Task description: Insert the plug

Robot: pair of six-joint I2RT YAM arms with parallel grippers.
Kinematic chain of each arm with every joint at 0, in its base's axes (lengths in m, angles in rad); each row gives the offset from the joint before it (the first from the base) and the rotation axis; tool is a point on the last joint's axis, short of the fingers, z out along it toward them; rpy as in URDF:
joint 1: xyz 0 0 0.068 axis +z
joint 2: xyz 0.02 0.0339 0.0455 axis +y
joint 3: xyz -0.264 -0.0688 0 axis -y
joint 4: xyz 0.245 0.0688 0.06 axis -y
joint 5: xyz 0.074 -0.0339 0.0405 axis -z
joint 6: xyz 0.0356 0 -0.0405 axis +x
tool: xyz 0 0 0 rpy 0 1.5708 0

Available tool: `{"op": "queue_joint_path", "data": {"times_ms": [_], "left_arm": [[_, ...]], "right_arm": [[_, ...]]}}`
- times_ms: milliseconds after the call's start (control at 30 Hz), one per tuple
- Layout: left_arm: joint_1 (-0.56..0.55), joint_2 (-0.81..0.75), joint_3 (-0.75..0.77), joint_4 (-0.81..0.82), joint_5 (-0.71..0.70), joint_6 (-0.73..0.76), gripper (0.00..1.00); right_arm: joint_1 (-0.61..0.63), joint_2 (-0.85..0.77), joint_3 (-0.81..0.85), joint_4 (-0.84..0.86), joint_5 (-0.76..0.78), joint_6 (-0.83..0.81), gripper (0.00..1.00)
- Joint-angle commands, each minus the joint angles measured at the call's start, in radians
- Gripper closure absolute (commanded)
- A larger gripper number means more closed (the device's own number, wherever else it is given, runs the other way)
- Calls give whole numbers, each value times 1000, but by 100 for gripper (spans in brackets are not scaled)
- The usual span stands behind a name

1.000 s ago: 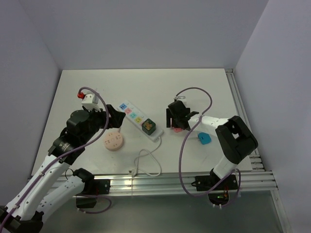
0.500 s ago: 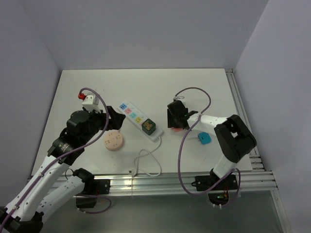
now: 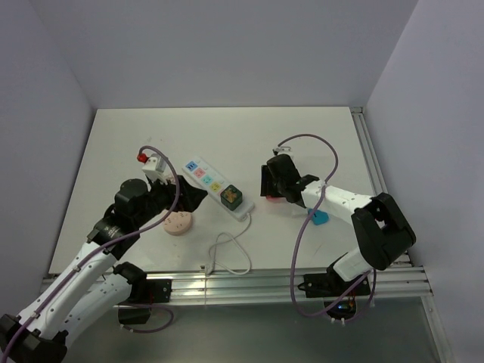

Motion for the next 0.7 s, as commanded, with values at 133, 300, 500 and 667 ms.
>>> {"op": "queue_joint_path", "data": {"times_ms": [133,300,500,667], "left_arm": [[0,-20,-42,109,71,-45,1],[-9,-8,-79,201,127,-62,0],[-190,-11,-276,522,-72,-143,0],[-389,38,-392,770,-293,-108,4]], "right_arm": [[-7,-55,-8,38,-23,18,63],[-6,-81,4,33,-46,41,63],[-7,-134,18,54,-179,171,63],[-7,-175,3,146,-273,294,64]]}}
